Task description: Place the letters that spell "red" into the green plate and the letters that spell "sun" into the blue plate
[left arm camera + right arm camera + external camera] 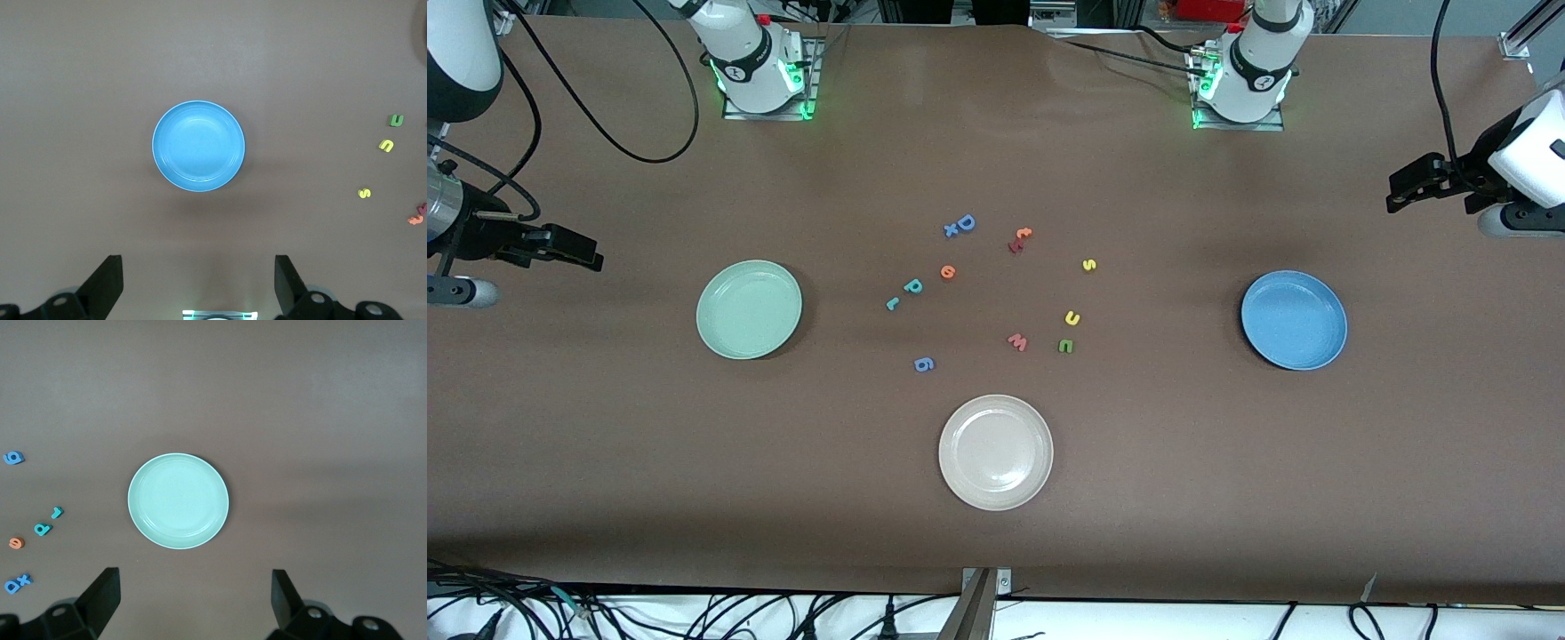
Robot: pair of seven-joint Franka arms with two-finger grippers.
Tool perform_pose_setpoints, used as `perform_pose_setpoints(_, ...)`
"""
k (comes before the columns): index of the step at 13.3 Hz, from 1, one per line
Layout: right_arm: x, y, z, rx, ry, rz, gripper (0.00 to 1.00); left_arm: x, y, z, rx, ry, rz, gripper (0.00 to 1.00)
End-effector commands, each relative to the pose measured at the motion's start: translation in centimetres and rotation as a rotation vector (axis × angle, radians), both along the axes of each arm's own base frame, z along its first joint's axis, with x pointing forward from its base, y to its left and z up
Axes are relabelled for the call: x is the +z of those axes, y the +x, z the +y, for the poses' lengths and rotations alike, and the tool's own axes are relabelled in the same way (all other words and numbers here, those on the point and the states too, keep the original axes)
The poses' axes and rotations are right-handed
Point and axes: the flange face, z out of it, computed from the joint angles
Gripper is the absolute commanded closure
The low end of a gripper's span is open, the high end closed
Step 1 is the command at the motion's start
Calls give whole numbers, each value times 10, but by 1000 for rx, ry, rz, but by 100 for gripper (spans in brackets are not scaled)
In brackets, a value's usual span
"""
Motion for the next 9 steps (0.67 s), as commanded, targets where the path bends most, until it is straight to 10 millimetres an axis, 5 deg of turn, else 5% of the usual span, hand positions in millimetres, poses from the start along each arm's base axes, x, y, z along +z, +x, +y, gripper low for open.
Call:
perform_pose_setpoints(1,6,1,-1,2,0,-3,0,0,-1,3,-8,-32,-4,0)
perform_pose_setpoints(9,7,1,6,6,-6,-5,0,0,0,2,-10,-32,-2,0)
